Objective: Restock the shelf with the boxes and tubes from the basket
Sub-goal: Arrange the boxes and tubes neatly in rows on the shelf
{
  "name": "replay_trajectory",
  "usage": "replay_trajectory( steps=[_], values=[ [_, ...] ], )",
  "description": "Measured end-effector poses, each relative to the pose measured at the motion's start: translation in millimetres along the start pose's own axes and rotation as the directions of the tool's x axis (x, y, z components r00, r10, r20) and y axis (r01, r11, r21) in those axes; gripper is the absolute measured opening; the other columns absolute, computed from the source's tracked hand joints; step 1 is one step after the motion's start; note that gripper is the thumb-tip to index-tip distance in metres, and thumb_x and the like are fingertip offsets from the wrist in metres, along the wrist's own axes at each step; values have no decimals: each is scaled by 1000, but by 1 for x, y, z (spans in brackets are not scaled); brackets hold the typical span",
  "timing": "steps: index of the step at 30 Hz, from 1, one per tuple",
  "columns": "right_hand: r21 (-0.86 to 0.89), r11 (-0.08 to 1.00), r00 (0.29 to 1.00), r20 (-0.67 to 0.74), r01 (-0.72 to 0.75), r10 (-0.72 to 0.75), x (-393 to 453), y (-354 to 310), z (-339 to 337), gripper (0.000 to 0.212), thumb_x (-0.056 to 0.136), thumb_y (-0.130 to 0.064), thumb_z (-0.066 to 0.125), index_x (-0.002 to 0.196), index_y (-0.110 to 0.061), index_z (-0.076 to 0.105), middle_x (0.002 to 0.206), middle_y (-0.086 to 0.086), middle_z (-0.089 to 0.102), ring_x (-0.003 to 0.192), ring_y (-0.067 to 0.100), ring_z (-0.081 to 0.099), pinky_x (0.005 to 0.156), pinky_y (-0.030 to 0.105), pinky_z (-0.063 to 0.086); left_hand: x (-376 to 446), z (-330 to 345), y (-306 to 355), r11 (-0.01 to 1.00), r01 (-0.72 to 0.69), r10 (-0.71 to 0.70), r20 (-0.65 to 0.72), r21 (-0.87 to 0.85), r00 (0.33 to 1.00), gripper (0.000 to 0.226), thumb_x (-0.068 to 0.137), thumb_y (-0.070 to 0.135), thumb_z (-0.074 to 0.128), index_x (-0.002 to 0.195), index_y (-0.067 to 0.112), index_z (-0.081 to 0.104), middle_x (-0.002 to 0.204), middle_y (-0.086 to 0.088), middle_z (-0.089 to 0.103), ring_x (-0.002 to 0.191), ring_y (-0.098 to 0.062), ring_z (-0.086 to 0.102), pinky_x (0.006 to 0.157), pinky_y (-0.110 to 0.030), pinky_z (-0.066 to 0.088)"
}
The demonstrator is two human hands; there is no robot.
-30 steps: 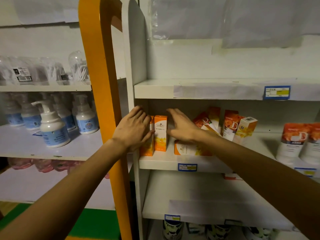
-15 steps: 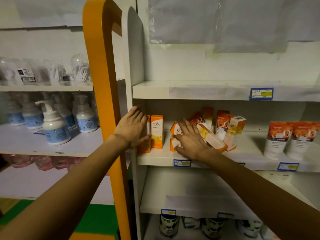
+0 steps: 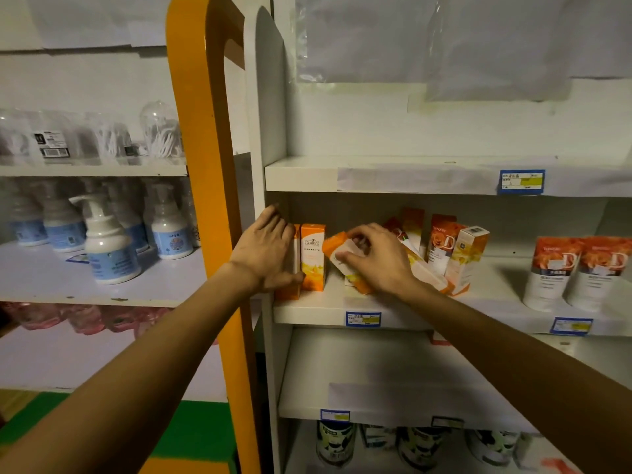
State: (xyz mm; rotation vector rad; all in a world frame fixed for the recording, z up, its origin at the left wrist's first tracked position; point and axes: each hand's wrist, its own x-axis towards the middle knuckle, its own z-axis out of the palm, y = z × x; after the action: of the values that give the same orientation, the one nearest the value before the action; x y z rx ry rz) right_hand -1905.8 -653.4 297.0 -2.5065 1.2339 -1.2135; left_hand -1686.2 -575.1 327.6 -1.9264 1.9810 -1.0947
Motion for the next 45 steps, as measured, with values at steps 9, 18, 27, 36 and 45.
replay_trajectory(
  steps=[9, 18, 27, 36, 45],
  values=[
    [505, 821, 959, 61, -268, 276, 6, -25, 23, 38, 84, -25, 78, 116, -12, 62, 104, 2, 66, 94, 16, 67, 81, 32, 60, -2, -4, 3, 999, 17, -17, 5, -37, 1000, 108, 81, 87, 26, 151, 5, 30, 154, -16, 38, 150, -30, 20, 124, -45, -3],
    [376, 871, 949, 139, -316, 284, -7, -27, 52, 69, 85, -27, 77, 142, -16, 41, 135, 3, 56, 103, 17, 64, 83, 32, 58, -2, -3, 2, 999, 27, -27, 2, -38, 1000, 105, 84, 85, 25, 152, 6, 28, 155, -15, 36, 151, -30, 18, 124, -45, -4],
    [379, 871, 937, 278, -311, 213, 0, -32, 66, 62, 86, -18, 76, 138, -15, 45, 136, 7, 60, 125, 24, 58, 99, 38, 53, -3, -3, 4, 1000, 23, -23, -18, -19, 1000, 98, 87, 80, 29, 151, 6, 31, 153, -15, 40, 149, -30, 24, 124, -44, -5],
    [403, 876, 957, 219, -266, 189, -1, -31, 83, 66, 86, -15, 75, 143, -18, 42, 141, 7, 54, 131, 24, 51, 105, 43, 48, 0, -4, 8, 999, 48, -48, -43, 5, 998, 84, 96, 64, 39, 153, 4, 23, 151, -17, 40, 145, -33, 30, 122, -43, 0],
    [247, 949, 957, 261, -196, 130, -6, -27, 86, 83, 86, -13, 73, 153, -20, 25, 145, 5, 43, 133, 25, 44, 111, 43, 42, 7, -1, 12, 981, -24, 12, -62, -194, 998, 75, 98, 49, 46, 157, 17, 14, 161, -7, 27, 147, -26, 27, 122, -40, 6]
  ],
)
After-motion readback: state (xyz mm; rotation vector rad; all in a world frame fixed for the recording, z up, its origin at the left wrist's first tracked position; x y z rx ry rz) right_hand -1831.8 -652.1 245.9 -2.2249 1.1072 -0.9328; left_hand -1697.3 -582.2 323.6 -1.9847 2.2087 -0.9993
